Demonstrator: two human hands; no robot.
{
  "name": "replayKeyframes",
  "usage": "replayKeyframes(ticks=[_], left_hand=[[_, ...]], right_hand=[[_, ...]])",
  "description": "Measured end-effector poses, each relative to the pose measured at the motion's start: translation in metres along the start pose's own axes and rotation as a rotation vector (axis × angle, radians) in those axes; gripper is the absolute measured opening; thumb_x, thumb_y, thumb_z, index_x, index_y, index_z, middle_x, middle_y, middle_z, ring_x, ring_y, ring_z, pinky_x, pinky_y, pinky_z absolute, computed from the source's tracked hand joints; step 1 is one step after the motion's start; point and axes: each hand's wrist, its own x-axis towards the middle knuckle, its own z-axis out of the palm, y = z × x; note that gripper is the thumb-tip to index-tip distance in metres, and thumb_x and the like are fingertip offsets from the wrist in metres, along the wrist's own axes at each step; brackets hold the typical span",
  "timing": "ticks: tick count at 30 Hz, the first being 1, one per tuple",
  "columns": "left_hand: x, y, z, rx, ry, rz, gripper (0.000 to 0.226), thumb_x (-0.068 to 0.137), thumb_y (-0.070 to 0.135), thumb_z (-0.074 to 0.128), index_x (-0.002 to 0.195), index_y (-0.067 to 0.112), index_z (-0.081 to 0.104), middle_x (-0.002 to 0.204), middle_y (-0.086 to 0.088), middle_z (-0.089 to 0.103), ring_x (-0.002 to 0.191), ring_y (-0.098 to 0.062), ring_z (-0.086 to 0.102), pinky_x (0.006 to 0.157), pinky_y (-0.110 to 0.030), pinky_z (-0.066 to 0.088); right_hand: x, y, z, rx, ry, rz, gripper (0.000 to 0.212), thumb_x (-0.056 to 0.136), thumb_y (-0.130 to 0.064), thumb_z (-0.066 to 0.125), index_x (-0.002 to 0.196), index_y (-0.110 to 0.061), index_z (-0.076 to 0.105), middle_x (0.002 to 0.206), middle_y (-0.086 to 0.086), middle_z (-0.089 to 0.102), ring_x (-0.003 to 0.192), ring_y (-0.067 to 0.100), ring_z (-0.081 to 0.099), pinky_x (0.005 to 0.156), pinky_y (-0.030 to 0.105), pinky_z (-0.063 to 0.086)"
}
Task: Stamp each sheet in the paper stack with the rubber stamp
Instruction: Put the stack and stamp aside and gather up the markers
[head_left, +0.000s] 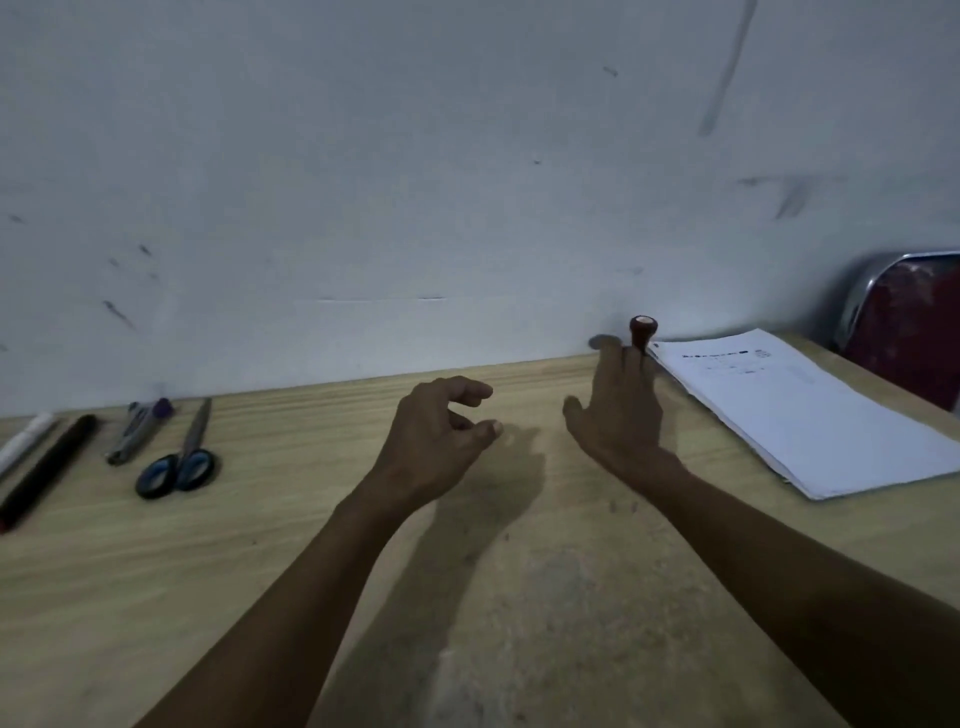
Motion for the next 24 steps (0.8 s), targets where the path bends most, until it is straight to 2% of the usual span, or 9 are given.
replayKeyframes(ticks=[3,6,10,13,17,21,24], left_hand=[[-0.024,0.0,-0.021,0.016,0.043,-0.014,0.034,0.08,0.022,0.076,0.112,0.021,0.067,0.108,0.006,0.064,0.079,-0.009,0.068,0.065,-0.02,0.054],[-0.049,-0.006,-0.049,0.034,0.094,-0.041,0.034,0.079,0.021,0.075,0.112,0.02,0.067,0.107,0.006,0.065,0.078,-0.008,0.067,0.064,-0.02,0.053],[-0.078,-0.02,-0.095,0.094,0.186,-0.076,0.032,0.08,0.021,0.075,0.111,0.021,0.067,0.105,0.006,0.065,0.08,-0.007,0.066,0.063,-0.021,0.053],[-0.092,-0.034,-0.135,0.15,0.282,-0.114,0.028,0.081,0.018,0.074,0.108,0.018,0.068,0.101,0.004,0.066,0.076,-0.005,0.065,0.062,-0.019,0.053],[-0.1,-0.058,-0.184,0.267,0.42,-0.165,0.021,0.078,0.014,0.074,0.099,0.012,0.07,0.09,0.0,0.069,0.08,-0.013,0.066,0.074,-0.027,0.053],[-0.09,-0.095,-0.225,0.386,0.514,-0.282,0.014,0.078,0.011,0.068,0.092,0.01,0.069,0.093,-0.005,0.068,0.089,-0.02,0.064,0.077,-0.025,0.046],[-0.074,-0.12,-0.247,0.454,0.512,-0.38,0.015,0.08,0.013,0.063,0.094,0.009,0.068,0.097,-0.007,0.065,0.097,-0.026,0.062,0.081,-0.03,0.049]], right_hand=[[-0.033,-0.039,-0.005,0.128,-0.113,-0.071,0.049,0.079,-0.022,0.067,0.123,-0.02,0.046,0.107,0.001,0.05,0.108,0.023,0.045,0.068,0.032,0.04],[-0.059,-0.084,-0.008,0.219,-0.214,-0.11,0.036,0.08,-0.025,0.069,0.113,-0.023,0.055,0.089,-0.005,0.055,0.087,0.016,0.056,0.066,0.031,0.046],[-0.085,-0.142,-0.002,0.298,-0.338,-0.162,0.025,0.079,-0.023,0.07,0.103,-0.023,0.063,0.078,-0.007,0.058,0.074,0.014,0.059,0.061,0.025,0.04],[-0.098,-0.186,0.007,0.314,-0.409,-0.214,0.021,0.078,-0.025,0.069,0.099,-0.024,0.064,0.079,-0.007,0.059,0.076,0.014,0.059,0.061,0.025,0.04],[-0.112,-0.24,0.031,0.305,-0.496,-0.242,0.021,0.076,-0.03,0.067,0.097,-0.026,0.065,0.09,-0.005,0.062,0.087,0.017,0.06,0.07,0.028,0.047],[-0.116,-0.284,0.058,0.263,-0.559,-0.234,0.022,0.08,-0.025,0.063,0.102,-0.021,0.065,0.1,0.0,0.061,0.093,0.023,0.06,0.075,0.03,0.048],[-0.112,-0.308,0.078,0.218,-0.555,-0.218,0.019,0.087,-0.023,0.061,0.105,-0.016,0.063,0.102,0.003,0.06,0.093,0.026,0.058,0.071,0.031,0.045]])
